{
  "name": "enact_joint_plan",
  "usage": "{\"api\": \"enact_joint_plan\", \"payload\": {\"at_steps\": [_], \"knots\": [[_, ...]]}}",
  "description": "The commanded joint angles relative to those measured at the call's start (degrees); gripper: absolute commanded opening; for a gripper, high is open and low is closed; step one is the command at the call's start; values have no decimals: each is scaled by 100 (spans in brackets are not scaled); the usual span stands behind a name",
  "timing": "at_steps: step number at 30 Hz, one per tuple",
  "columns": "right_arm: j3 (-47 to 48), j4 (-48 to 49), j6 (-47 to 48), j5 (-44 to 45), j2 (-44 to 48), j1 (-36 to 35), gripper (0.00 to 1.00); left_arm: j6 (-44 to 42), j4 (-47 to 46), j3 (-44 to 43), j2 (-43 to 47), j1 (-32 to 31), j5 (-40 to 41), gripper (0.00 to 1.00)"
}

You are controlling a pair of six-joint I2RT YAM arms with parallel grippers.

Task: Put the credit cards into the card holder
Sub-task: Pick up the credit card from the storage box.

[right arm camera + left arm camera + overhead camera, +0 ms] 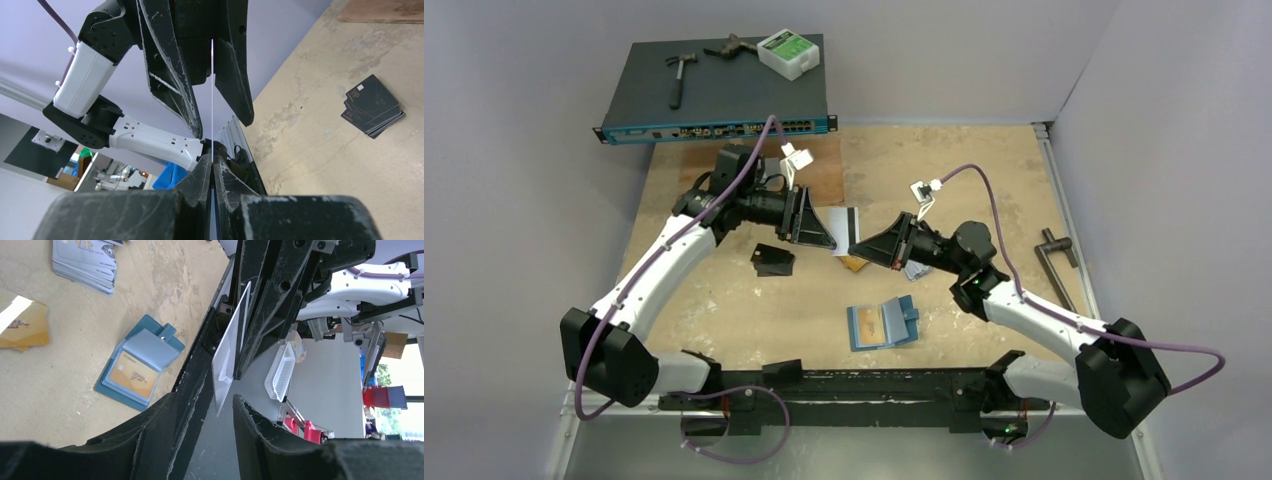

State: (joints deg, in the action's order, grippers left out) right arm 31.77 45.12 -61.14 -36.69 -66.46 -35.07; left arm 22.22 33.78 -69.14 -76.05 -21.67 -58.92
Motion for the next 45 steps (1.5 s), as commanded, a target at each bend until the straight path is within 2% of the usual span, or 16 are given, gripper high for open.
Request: {"api": "enact_joint_plan", "payload": {"at_steps": [1,4,6,9,12,17,18,20,23,27,32,38,42,45], "knots": [[109,413,-132,160,-53,-60,0,283,-436,-411,140,62,25,44],[82,477,-167,188,-92,-75,0,395,-533,-460,145,82,-34,42],[61,583,-226,205,-125,-87,0,515,-691,-441,154,122,-111,38],[32,715,-306,229,-180,-106,0,699,-897,-331,147,138,-235,26],[6,897,-372,294,-229,-138,0,844,-1069,-231,160,141,-316,20],[-5,1143,-440,399,-434,-364,0,1051,-1271,-224,135,184,-430,0],[-35,1196,-451,400,-469,-412,0,1094,-1317,-223,128,195,-462,0],[-98,1304,-493,392,-495,-434,18,1133,-1339,-223,136,230,-480,0],[-93,1088,-358,355,-342,-401,32,1147,-1298,-193,161,252,-511,0],[232,445,3,310,-121,-156,40,1193,-1295,-107,218,252,-599,0],[324,845,-245,-6,-167,229,40,1227,-1291,-60,261,260,-692,0],[601,1022,-358,-225,-444,268,38,1342,-1389,-43,265,263,-775,0],[609,1287,-548,-294,-588,267,33,1364,-1435,3,275,262,-778,0],[626,1418,-638,-315,-658,264,25,1364,-1444,10,275,255,-772,0]]}}
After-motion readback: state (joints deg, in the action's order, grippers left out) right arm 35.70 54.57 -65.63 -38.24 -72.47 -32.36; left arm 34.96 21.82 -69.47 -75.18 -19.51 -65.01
